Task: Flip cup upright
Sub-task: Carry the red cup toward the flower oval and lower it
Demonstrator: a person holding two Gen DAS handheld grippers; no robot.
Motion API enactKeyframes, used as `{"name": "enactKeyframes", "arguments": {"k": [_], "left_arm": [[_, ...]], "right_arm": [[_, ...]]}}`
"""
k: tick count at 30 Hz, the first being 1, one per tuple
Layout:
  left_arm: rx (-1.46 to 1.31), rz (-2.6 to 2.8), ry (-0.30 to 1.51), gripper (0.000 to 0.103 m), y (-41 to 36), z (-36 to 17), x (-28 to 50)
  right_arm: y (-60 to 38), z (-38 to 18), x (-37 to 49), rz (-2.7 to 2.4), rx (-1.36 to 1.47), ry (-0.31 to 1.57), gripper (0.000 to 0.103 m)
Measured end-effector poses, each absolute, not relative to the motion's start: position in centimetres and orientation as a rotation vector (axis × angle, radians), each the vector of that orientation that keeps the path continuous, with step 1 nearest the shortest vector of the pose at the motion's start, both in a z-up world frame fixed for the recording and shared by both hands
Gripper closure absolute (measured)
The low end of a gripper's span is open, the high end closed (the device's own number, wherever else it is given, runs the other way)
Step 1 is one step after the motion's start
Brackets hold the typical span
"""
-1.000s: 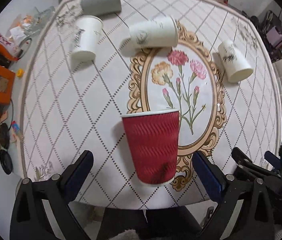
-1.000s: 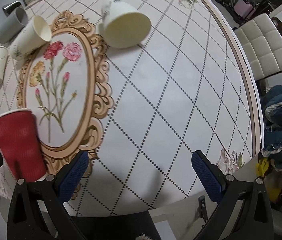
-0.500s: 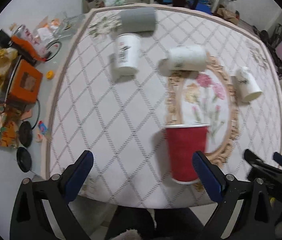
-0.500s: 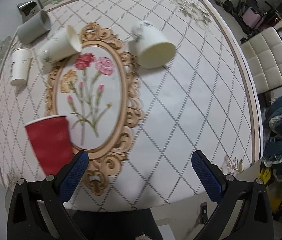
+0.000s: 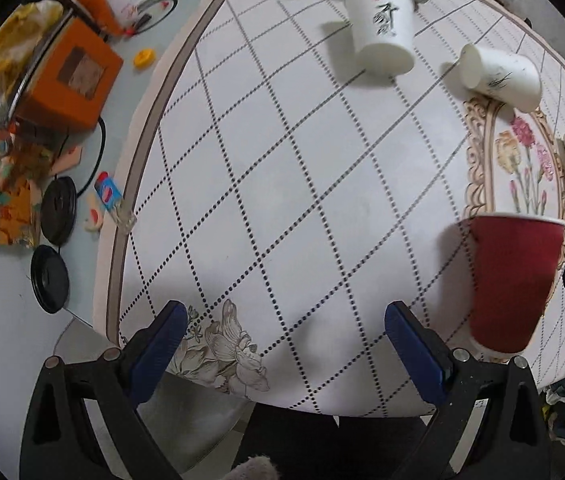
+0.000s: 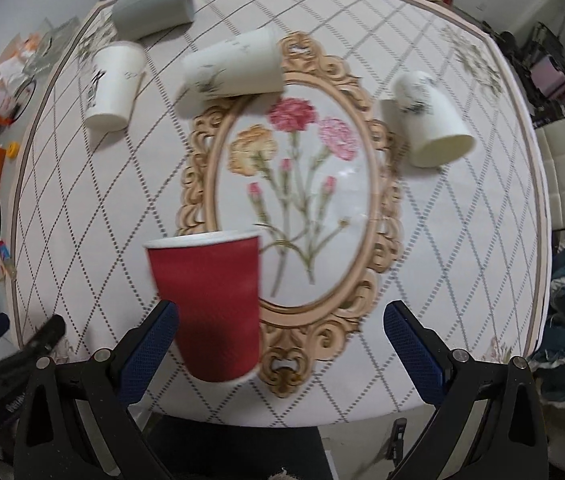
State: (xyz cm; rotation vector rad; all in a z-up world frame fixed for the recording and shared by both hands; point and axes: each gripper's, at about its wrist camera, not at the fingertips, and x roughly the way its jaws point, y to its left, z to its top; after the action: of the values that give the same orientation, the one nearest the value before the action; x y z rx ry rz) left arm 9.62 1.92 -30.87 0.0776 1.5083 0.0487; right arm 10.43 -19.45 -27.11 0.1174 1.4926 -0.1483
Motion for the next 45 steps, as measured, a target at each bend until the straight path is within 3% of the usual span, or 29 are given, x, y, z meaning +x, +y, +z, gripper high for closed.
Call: {"name": "enactKeyframes", "arguments": {"k": [5,12,22,26,34,39,45], "left_arm": [[0.077,0.023,1.526,0.002,2.4,-32.3,9.7],[0.102,0.042,1.547,0.002,2.6,-33.9,9.7],[0.088,0.030,1.609,0.002,2.8,-35.3,9.3],[0.069,0.016,1.632,0.002,2.6,-35.2,9.4],[0.051,-0.001,1.629,0.002,2.1,-35.0,12.8],[0.072,0.007,1.605,0.002,1.7,-35.4,16.8],[0.090,0.004,1.581,0.002,2.2,-36.4,18.7]], "right_arm": [[-17.3,-28.9,11.6,-0.116,0.079,1.540,0.007],[-15.7,-31.5,12.7,-0.071,0.088,1.619,0.027],[-17.7,-30.4,12.2,-0.093,0.224,1.574,0.028],[-18.8,-28.0,12.2,-0.101,0.272,1.482,0.029],[-18.0,-24.0,13.6,-0.165,0.233,1.127,0.029],[-16.7,-25.5,14.6,-0.218,0.176,0.934,0.029],[-15.3,-27.2,13.3,-0.225,0.119,0.867,0.028]]}}
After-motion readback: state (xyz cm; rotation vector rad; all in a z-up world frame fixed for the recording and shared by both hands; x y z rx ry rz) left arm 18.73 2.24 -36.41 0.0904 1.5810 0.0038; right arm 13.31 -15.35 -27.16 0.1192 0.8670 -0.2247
